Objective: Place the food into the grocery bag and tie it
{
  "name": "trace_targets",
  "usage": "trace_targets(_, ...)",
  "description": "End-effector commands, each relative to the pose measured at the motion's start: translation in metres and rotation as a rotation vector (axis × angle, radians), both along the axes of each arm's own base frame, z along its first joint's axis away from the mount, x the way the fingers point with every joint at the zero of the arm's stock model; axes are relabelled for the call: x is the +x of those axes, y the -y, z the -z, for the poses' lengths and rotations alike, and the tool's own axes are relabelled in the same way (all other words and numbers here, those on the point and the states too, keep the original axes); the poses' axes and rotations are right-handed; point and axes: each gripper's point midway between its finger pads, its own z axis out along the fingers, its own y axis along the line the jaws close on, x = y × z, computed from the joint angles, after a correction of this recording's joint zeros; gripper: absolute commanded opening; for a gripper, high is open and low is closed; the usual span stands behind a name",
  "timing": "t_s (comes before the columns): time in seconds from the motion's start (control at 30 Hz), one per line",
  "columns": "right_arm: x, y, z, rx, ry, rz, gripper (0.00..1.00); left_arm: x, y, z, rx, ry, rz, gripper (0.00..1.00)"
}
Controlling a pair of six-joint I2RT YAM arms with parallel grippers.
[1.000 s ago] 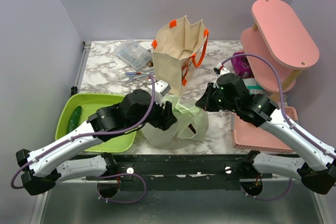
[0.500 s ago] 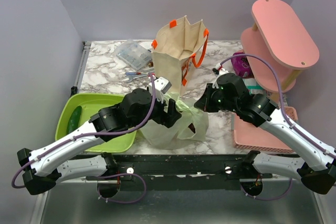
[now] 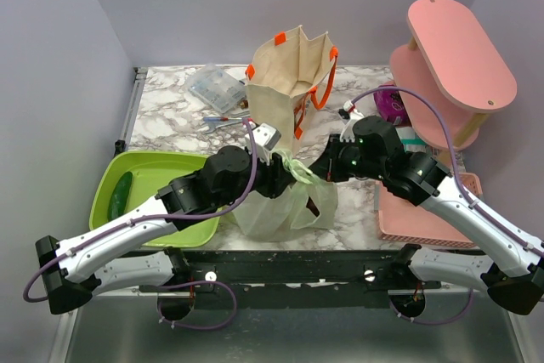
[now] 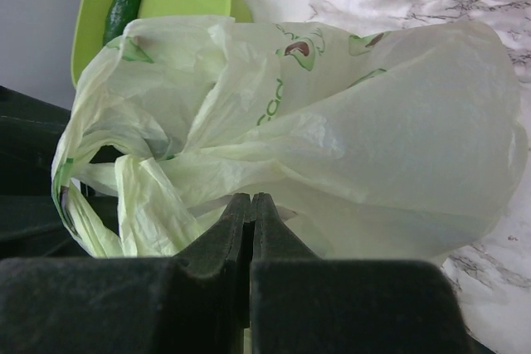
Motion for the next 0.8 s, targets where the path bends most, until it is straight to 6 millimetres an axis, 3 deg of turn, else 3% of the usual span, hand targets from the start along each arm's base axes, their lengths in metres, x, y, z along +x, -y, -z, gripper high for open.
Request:
trace_targets(0.0,-0.005,-0.008,-0.006,0.034,0.018,-0.06,0.01,0.002,0.013,-0.013,-0.052,0.028,0.022,0.38)
trace_targets(0.07,-0.005,-0.009,-0.005,0.035,0.016,-0.066,0.01,0.001,0.014,-0.015,-0.052,0.029,0.03,0.37)
trace_targets(0.2,-0.006,-0.01,-0.003,0.033,0.013,-0.072,0.01,-0.003,0.017,-0.021,-0.058,0.026,0.062,0.19)
trace_targets(0.43,-0.008,-0.012,0.005,0.026,-0.013,-0.085,0.01,-0.014,0.019,-0.038,-0.072,0.016,0.103,0.18)
trace_targets(0.6,-0.008,-0.014,0.002,0.037,-0.014,-0.09,0.01,-0.024,0.021,-0.046,-0.075,-0.008,0.141,0.33)
trace_targets(0.77,-0.01,-0.016,-0.002,0.049,-0.013,-0.102,0.01,-0.029,0.02,-0.037,-0.045,-0.028,0.143,0.48)
